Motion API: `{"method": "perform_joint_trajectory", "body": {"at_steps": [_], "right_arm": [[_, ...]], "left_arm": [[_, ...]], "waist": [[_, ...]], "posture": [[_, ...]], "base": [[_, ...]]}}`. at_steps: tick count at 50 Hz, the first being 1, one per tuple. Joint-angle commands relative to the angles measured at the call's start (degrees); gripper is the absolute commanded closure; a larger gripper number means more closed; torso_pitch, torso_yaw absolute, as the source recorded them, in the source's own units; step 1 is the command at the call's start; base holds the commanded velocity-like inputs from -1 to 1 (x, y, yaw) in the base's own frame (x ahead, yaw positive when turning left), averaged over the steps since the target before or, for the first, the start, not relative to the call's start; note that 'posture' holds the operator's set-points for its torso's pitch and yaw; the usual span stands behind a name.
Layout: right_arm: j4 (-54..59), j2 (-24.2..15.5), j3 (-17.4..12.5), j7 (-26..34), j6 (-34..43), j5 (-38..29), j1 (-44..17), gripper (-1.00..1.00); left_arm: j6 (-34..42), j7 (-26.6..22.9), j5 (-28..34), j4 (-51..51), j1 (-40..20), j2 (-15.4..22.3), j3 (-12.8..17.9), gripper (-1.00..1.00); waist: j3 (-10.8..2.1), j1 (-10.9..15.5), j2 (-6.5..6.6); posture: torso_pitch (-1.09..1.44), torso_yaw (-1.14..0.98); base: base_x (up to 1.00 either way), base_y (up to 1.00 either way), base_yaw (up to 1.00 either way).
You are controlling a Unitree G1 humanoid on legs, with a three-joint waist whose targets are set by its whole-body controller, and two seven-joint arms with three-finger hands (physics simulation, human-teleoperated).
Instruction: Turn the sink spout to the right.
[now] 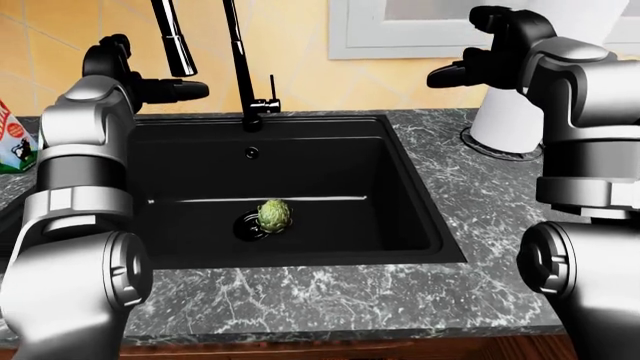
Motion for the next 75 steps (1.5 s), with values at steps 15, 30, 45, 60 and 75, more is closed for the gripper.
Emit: {"method": "perform_joint_trajectory", "body": {"at_steps": [15,30,45,60,75], "right_arm": [[-2.2,-0.6,-0.4,-0.3,-1.7,0.1,-2.0,-1.00],[-1.2,-0.5,-0.4,-0.3,-2.4,0.0,-2.2,-1.00],[-0.8,-0.5,-0.2,-0.1,-2.3,-0.2,-2.9,-1.00],[-1.0,-0.5,-0.3,-0.2,-2.4,-0.2,-2.7,-1.00],[-0.2,-0.1,-0.2,-0.4,-3.2,-0.1,-2.8,-1.00]], "left_arm": [[-1.0,0.3,0.6,-3.6,-1.7,-0.3,0.1,-1.00],[-1.7,0.4,1.1,-3.1,-1.6,-0.9,-0.1,-1.00],[-1.4,0.4,1.5,-3.5,-1.5,-1.8,-0.4,-1.00],[-9.1,6.5,0.0,16.3,-11.2,-4.4,0.8,-1.00],[-6.2,9.0,-1.5,21.4,-11.9,-7.6,2.8,-1.00]], "waist": [[-7.80,0.0,0.13],[-12.11,0.0,-0.10],[-14.73,0.4,-0.13],[-15.61,0.7,-0.50],[-15.76,0.5,-0.41]], "posture": [[-0.39,0.00],[-0.54,0.00],[-0.68,0.00],[-0.68,0.00],[-0.68,0.00]], "base": [[0.00,0.00,0.00],[0.00,0.00,0.00],[0.00,0.00,0.00],[0.00,0.00,0.00],[0.00,0.00,0.00]]}}
